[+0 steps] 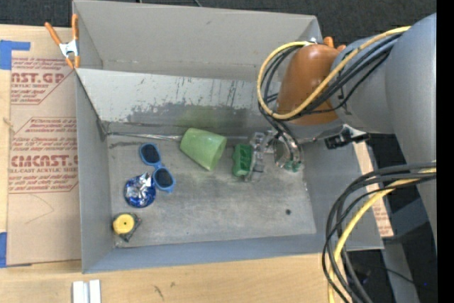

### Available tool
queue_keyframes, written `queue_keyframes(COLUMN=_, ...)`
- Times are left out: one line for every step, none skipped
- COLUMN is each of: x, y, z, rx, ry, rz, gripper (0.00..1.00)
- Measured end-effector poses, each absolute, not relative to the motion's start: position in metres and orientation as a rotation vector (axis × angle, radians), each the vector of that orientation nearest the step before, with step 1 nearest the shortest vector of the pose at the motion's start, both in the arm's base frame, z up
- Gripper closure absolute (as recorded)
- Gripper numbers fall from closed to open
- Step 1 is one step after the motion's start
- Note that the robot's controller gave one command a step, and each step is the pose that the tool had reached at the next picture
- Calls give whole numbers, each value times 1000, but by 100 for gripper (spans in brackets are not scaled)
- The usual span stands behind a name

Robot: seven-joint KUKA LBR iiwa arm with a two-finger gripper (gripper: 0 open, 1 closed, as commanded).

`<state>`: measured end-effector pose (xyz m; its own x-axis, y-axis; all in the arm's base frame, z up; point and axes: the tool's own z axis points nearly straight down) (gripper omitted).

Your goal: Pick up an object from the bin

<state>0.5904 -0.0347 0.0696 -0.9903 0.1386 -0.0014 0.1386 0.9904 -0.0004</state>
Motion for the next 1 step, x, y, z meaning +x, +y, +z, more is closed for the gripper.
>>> queue_keyframes(x=578, y=-50, z=200, rx=213, ry=3124, rz=0, gripper=100)
